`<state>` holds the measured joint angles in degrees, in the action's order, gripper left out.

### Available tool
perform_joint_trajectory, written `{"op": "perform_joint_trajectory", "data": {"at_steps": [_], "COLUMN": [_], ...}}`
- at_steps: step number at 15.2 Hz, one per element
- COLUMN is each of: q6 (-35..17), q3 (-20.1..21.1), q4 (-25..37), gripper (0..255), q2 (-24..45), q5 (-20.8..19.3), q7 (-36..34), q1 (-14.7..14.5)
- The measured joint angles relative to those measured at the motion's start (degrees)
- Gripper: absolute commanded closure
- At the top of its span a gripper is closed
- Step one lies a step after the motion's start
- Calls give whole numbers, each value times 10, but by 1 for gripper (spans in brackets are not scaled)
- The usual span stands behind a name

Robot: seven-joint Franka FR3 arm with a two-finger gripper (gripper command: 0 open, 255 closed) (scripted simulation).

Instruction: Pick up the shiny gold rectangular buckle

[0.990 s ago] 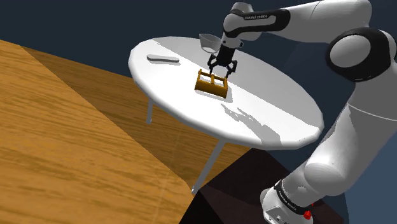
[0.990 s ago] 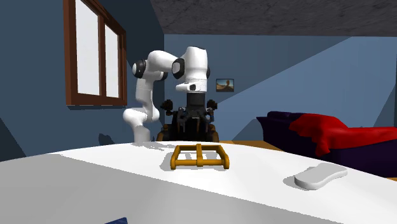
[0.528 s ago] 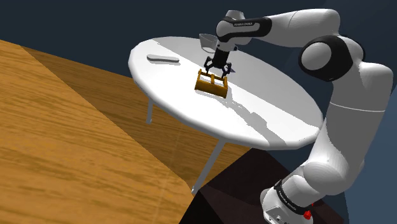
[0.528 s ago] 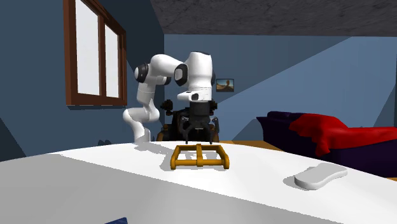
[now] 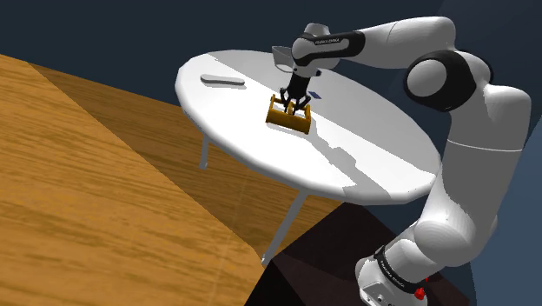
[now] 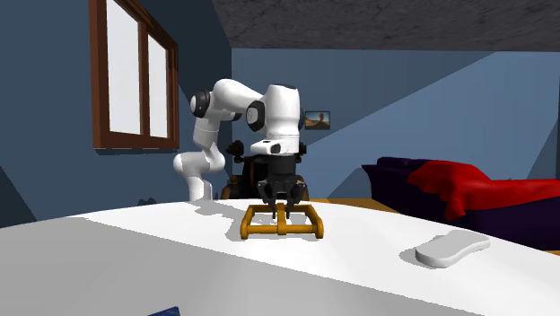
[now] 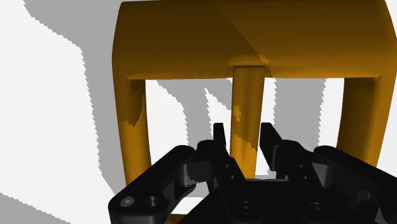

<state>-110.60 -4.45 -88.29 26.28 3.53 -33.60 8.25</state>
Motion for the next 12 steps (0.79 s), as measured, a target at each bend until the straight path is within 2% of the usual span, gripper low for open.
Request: {"op": "perform_joint_trajectory", "data": {"at_steps": [8,12], "q6": [-1,20], "q3": [0,-1], "q4": [0,13], "gripper": [255,255], "q2": [0,-7], "q5": [0,-1], "q7": [0,0], "q1": [0,1]}}
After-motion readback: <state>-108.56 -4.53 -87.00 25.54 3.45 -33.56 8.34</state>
